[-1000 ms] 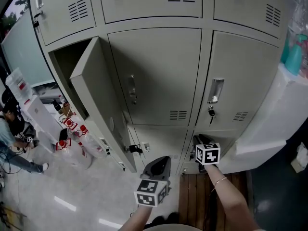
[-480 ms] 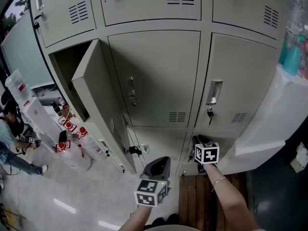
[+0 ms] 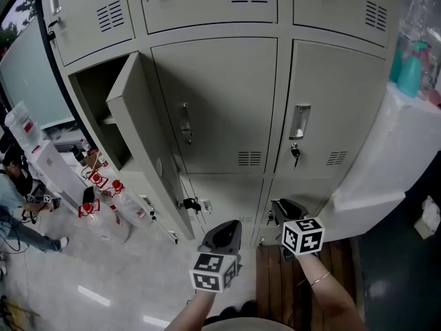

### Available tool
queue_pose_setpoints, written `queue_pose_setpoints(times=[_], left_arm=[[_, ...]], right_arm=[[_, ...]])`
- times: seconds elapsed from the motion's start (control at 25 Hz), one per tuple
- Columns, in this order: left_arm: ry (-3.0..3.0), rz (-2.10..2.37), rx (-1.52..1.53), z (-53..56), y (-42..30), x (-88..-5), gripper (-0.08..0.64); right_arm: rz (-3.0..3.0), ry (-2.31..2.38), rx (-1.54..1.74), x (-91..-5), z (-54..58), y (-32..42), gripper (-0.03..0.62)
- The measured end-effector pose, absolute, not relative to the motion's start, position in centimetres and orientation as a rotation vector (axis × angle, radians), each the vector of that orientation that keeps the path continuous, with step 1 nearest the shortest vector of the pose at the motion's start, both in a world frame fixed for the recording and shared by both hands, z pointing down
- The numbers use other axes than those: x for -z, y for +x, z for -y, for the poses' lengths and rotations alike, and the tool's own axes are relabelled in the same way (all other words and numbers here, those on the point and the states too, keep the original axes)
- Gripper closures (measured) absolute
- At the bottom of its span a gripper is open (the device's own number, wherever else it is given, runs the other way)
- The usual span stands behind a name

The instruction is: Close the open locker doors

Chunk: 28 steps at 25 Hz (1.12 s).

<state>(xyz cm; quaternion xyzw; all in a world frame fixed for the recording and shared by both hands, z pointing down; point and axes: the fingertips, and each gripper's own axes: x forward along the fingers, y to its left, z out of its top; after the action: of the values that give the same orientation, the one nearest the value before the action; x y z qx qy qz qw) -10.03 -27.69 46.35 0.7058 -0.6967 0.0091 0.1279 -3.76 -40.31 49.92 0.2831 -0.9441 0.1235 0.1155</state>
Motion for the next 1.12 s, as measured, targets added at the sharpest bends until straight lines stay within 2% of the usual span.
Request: queue_pose_setpoints(times=[0.56,1.12], left_arm=[[2.046,2.110,-0.019,22.4,-9.6,-44.0,0.540],[1.850,2.352,-0.021,12.2,-16.3,-43.3,0.539]], right_arm=[[2.945,0.692,-0.352,-44.3,31.6,-2.0,0.517],[3.043,0.368,-0.345,-42.0,22.7,-9.7,0.517]])
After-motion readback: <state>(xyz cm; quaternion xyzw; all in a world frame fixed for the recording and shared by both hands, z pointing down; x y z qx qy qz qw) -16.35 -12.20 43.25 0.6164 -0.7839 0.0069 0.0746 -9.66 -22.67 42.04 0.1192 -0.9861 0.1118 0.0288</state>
